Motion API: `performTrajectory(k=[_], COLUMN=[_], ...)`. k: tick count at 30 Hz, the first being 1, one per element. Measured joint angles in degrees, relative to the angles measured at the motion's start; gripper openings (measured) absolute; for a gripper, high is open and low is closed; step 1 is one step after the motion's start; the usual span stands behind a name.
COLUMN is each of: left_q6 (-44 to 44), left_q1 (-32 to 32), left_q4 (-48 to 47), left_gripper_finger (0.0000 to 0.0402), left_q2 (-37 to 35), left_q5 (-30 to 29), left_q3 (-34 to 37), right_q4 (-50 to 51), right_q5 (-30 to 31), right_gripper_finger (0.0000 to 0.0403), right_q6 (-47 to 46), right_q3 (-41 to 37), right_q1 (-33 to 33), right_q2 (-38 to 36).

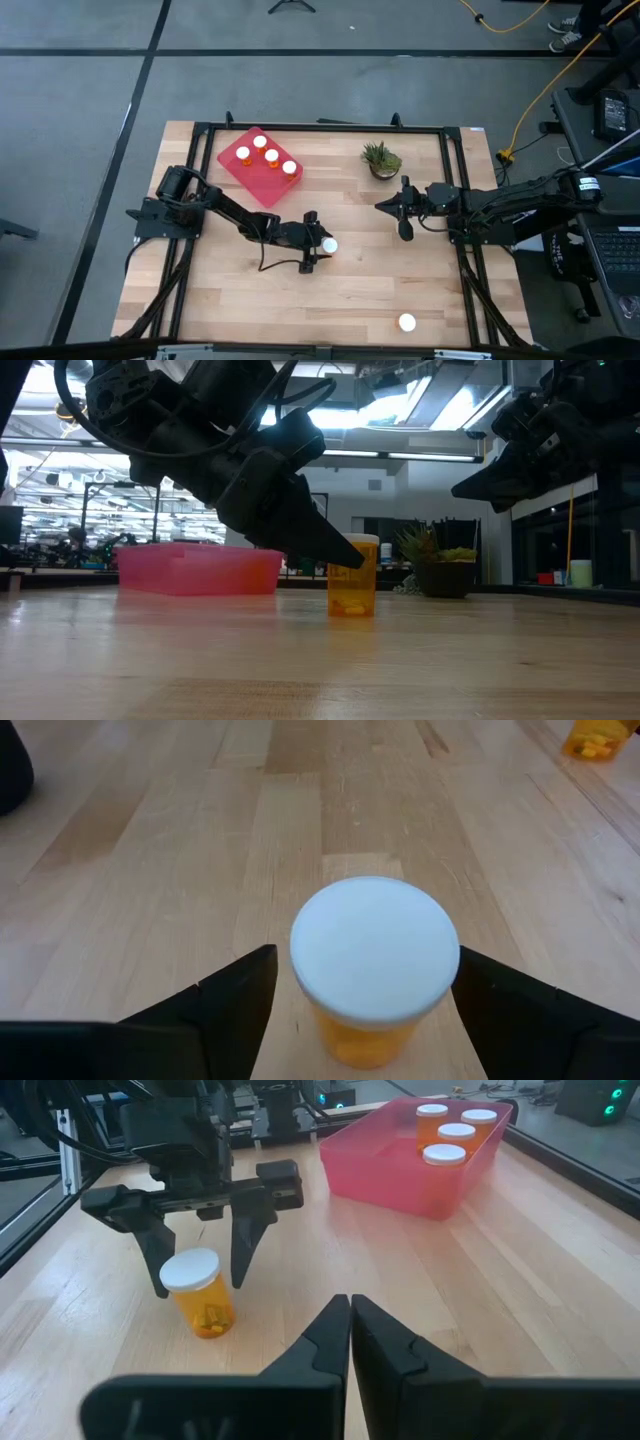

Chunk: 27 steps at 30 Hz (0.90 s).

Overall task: Pick and place pill bottles into a basket
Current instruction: Put the top orange pill bottle into the red container

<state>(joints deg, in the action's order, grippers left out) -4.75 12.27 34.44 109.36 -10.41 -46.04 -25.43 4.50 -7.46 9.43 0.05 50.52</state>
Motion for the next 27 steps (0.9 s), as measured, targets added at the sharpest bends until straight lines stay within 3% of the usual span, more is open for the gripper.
performTrajectory(k=[15,27], left_q6=[1.0,1.0], left_q1=[0.0,0.0], left_q4=[0.0,0.1], left_gripper_finger=[0.0211,0.0202], left_q2=[0.0,0.0], left_q5=[0.0,0.0], left_q3=[0.0,0.0], right_q4=[0.0,0.0], right_q5=[0.0,0.0], right_gripper_finger=[0.0019,0.0019], right_q6=[0.0,0.0], right_q3=[0.0,0.0], right_q1=[0.0,0.0], right_q2=[0.0,0.0])
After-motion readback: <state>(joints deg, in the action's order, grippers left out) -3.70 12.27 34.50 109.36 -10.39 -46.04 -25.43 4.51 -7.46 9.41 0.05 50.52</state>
